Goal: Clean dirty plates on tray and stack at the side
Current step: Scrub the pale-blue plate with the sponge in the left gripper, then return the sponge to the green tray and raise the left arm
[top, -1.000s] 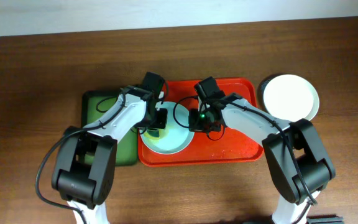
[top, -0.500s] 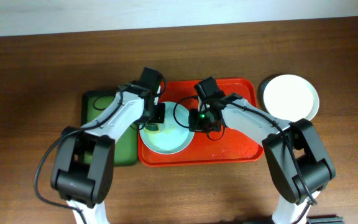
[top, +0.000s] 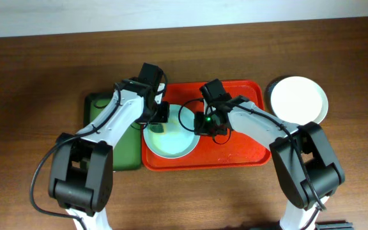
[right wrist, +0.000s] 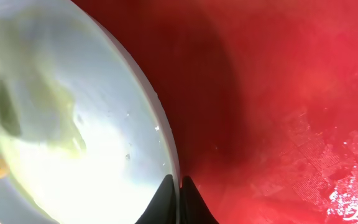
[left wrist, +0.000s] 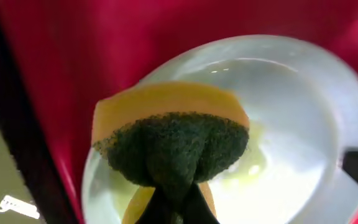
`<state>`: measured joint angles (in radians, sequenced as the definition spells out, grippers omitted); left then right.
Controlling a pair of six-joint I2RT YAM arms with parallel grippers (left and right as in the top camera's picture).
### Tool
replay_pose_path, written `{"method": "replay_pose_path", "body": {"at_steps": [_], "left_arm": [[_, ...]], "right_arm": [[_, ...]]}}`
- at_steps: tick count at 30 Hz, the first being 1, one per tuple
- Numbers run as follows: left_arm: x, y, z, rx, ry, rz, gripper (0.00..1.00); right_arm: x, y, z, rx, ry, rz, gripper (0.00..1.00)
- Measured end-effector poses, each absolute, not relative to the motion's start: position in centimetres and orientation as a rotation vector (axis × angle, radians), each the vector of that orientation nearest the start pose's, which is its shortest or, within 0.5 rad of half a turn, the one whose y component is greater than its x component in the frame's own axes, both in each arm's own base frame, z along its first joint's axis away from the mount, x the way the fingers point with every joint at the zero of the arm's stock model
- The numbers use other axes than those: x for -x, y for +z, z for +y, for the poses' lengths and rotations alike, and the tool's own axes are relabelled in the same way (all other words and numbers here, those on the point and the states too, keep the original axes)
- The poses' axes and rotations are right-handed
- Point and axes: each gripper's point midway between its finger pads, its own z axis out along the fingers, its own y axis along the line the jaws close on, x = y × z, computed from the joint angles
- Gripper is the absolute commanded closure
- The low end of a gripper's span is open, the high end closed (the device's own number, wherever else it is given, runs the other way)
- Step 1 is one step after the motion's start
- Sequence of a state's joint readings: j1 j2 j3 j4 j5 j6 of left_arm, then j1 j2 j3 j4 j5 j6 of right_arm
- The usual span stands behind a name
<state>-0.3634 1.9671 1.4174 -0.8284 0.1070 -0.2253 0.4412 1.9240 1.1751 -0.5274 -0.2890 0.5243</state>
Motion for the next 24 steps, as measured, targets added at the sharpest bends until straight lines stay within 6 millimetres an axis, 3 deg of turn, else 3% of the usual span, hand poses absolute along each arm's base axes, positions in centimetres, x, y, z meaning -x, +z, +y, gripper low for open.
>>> {"method": "replay_pose_path", "body": {"at_steps": [4,6,9,11,13,14,16,18,19,20,22,24], "left_arm": [[-37.3,0.8,-15.7,-0.192,-0.183,3.015,1.00],[-37.2,0.7,-16.0,-0.177,-0.229,3.026,1.00],[-36.5,0.8,-17.8,-0.197,-0.465,3.048,1.00],[-34.9,1.5,-19.9,-0.225,-0.684,3.103,1.00],[-34.9,3.1,-19.7,-0.201,-0.729,3.121,1.00],[-35.7,4.2,-18.8,-0.178,-0.704,3.096,1.00],[-37.9,8.1,-15.2,-0.094,-0.580,2.996,1.00],[-37.7,11.6,-10.3,0.005,-0.354,2.965,1.00],[-37.1,12.3,-8.7,0.038,-0.275,2.974,1.00],[-36.4,12.4,-6.3,0.086,-0.136,2.997,1.00],[-35.9,11.3,-4.4,0.127,-0.002,3.013,1.00],[-34.6,8.2,-2.3,0.205,0.180,3.037,1.00]], "right_arm": [[-34.2,1.0,21.5,-0.059,0.585,2.959,0.96],[-34.2,1.0,21.5,-0.059,0.584,2.959,0.96],[-34.1,1.0,21.5,-0.058,0.584,2.959,0.96],[-34.2,1.0,21.5,-0.059,0.585,2.959,0.96],[-34.2,1.0,21.5,-0.060,0.585,2.959,0.96],[-34.2,1.0,21.5,-0.060,0.585,2.959,0.96],[-34.2,1.0,21.5,-0.060,0.585,2.959,0.92],[-34.2,1.0,21.5,-0.059,0.587,2.958,0.86],[-34.2,1.0,21.5,-0.060,0.586,2.957,0.83],[-34.2,1.0,21.5,-0.060,0.580,2.956,0.77],[-34.4,0.9,21.4,-0.067,0.567,2.951,0.69],[-34.5,0.9,21.2,-0.065,0.550,2.947,0.63]]}}
